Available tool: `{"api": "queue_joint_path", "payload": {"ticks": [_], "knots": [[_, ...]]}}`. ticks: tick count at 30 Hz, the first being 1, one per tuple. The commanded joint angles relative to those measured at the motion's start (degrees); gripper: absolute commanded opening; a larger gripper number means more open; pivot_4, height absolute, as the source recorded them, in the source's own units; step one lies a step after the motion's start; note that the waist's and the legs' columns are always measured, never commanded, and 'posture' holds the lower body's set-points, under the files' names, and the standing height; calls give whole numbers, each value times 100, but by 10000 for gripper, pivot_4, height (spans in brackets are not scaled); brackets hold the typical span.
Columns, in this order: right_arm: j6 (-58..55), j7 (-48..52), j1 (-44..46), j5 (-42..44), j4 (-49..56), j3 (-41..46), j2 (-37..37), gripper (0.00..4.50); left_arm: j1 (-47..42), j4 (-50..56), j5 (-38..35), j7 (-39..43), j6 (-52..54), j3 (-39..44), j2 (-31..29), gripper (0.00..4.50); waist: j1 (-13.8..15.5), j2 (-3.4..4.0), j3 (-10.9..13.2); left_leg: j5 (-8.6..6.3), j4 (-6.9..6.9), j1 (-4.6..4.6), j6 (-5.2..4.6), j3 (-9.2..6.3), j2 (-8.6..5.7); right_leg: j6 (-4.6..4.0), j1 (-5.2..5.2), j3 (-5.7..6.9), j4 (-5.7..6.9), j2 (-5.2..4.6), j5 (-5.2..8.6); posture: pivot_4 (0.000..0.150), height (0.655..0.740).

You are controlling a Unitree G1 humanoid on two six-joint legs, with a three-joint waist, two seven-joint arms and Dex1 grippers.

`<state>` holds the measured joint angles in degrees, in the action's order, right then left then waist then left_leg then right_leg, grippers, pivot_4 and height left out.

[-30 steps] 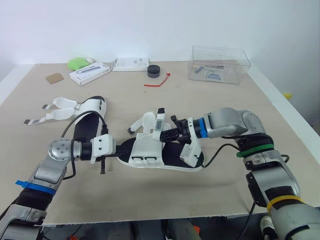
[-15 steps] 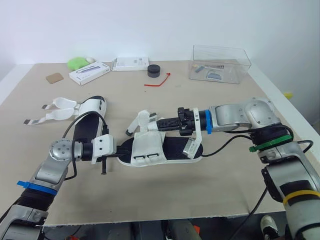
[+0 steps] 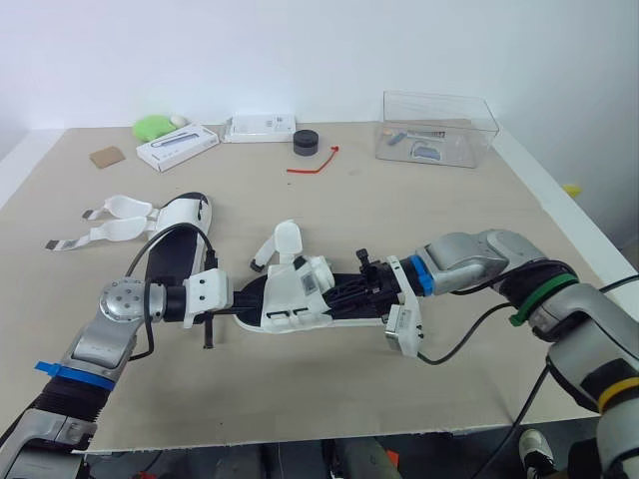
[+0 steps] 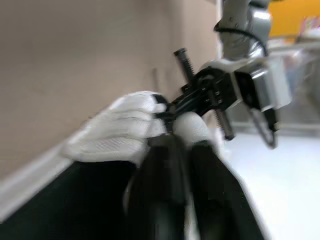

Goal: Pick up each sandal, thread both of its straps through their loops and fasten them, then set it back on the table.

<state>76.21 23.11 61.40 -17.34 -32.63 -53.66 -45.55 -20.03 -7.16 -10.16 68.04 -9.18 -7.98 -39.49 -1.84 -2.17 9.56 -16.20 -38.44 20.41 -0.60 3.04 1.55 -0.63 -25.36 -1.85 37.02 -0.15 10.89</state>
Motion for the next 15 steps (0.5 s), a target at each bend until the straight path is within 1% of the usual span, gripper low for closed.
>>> {"api": "queue_joint_path", "payload": {"ticks": [1,2,3,4,5,7,9,11,12,13,14,15], "knots": [[-540,883,-93,1262,687,-31,-220,22323,3,-87,83,63,-43,-81,-3,0,9,0,0,0,0,0,0,-1,1,0,0,1,0,0,0,1500,7400],[-679,1145,-171,1535,868,-33,-307,26347,-2,-94,83,69,-48,-90,0,0,12,0,0,0,0,0,0,-4,4,-1,0,4,0,1,0,1500,7400],[-940,1513,-285,1956,1130,-69,-447,31312,-9,-105,86,80,-57,-101,1,0,27,0,0,0,0,0,0,-4,5,-2,0,5,1,1,1,1500,7400],[-1230,1878,-423,2408,1424,-71,-616,34854,-18,-119,87,93,-66,-113,4,0,41,0,0,0,0,0,0,-5,6,-2,1,7,1,1,1,1500,7400],[-1463,2175,-538,2736,1642,-31,-721,34854,-25,-130,87,101,-72,-121,5,0,49,0,0,0,0,0,-1,-6,6,-3,1,8,1,0,2,1500,7400],[-2379,2872,-877,3699,2258,124,-1029,34854,-59,-177,97,106,-92,-140,15,0,65,0,0,-2,0,1,-3,-4,6,-2,1,8,0,-1,3,1500,7400],[-3424,3448,-1188,4507,2831,399,-1297,34854,-88,-210,104,113,-108,-156,23,0,66,0,0,-4,-2,2,-7,-7,6,-1,3,11,0,-4,5,1500,7400],[-4732,3800,-1402,5333,3380,800,-1498,34854,-116,-243,105,126,-124,-163,30,0,69,0,0,-5,-3,3,-8,-7,6,-1,2,12,0,-8,5,1500,7400],[-5202,3912,-1483,5557,3557,995,-1522,34854,-124,-254,106,132,-129,-163,33,0,70,0,0,-4,-4,3,-7,-7,6,0,3,12,0,-9,5,1500,7400],[-6204,3839,-1467,6073,3813,1191,-1588,34854,-139,-274,112,138,-138,-167,42,0,68,0,0,-4,-5,2,-7,-6,6,1,3,13,1,-10,4,1500,7400],[-6942,3788,-1450,6445,3990,1401,-1572,34854,-151,-290,118,143,-143,-170,50,0,66,0,0,-4,-8,0,-7,-4,6,9,3,14,1,-10,6,1500,7400],[-7990,3494,-1297,7003,4132,1602,-1506,34854,-163,-302,119,149,-146,-174,60,0,66,0,0,-3,-9,-1,-7,-3,9,16,4,16,1,-10,7,1500,7400]]}}
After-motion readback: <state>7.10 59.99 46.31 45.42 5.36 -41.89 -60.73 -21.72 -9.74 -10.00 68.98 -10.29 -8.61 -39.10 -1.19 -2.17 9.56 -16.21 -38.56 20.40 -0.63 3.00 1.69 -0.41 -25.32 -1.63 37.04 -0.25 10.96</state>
